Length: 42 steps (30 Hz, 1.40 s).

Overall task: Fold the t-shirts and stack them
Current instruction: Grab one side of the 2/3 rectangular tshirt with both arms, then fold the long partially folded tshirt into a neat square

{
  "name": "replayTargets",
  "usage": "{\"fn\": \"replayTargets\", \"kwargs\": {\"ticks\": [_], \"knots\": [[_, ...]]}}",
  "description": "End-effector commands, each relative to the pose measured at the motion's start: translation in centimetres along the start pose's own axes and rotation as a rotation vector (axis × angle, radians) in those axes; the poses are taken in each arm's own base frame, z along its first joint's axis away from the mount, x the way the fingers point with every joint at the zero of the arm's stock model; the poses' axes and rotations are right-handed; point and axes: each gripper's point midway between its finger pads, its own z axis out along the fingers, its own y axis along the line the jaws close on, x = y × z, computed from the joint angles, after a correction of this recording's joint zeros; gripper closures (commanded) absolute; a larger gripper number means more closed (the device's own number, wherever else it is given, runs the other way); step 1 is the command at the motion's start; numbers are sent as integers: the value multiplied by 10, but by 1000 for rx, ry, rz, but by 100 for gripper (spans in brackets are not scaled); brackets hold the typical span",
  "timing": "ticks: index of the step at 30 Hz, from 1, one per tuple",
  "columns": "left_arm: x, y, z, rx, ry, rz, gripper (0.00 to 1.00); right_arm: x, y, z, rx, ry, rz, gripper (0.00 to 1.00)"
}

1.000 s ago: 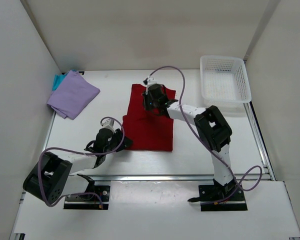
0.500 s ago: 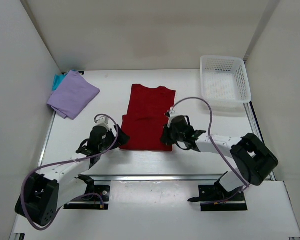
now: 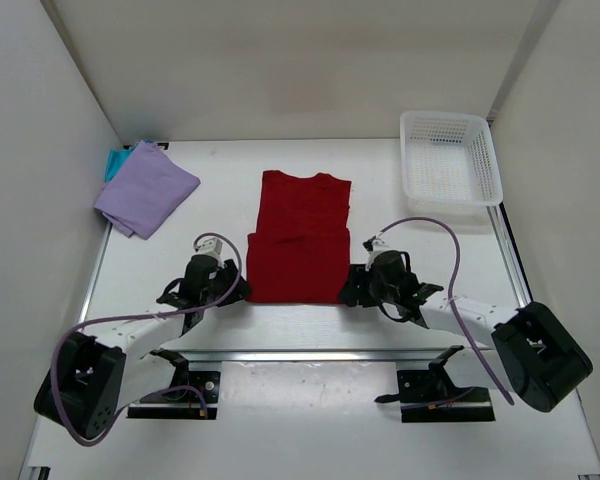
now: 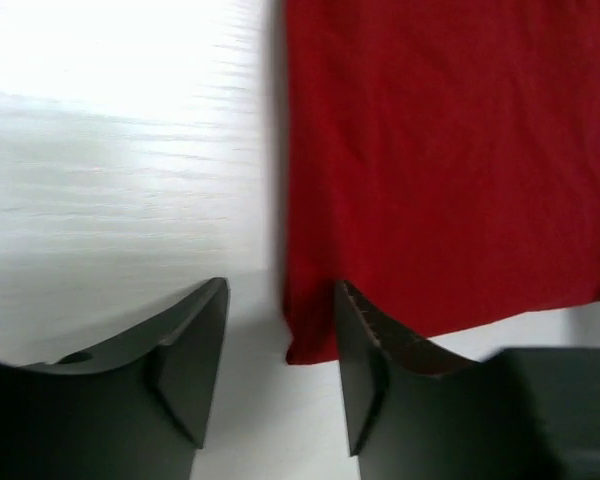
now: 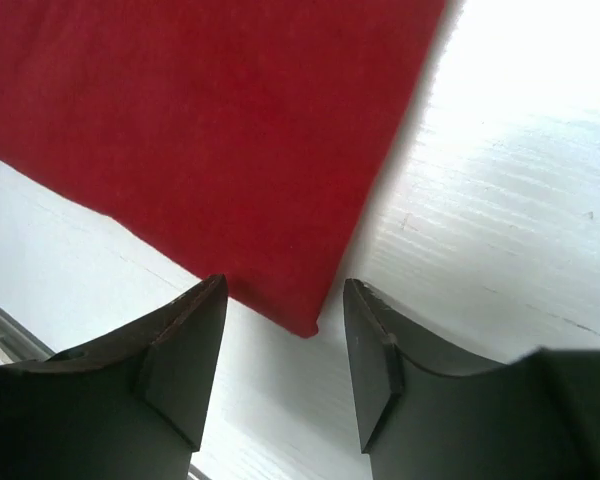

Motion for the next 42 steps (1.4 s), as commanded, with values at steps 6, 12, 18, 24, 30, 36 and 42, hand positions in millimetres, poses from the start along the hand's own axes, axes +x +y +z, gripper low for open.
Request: {"fn": "replayTargets", "kwargs": {"ticks": [6,12,18,24,30,36,42], "knots": [[34,-10,7,7,105,39,47,-8,-6,-12,13,-42,22,52],[30,-11,3,18,98,34,70,15,-5,-7,-21,37,36,57],[28,-17,-1,51,84,28,91,24,-4,0,-35,42,46,84],[36,-22,-10,80,97,41,100,19,-5,-12,10,-21,25,100],[82,-7,-38,72,173,20,100,74,17,-35,-19,49,49,100],[67,-33,-70,172,131,-95,100,67,43,-59,-49,39,68,100],[-42,-92,-72,237,-16,5,100,-44,29,-61,7,-100,29,100]]}}
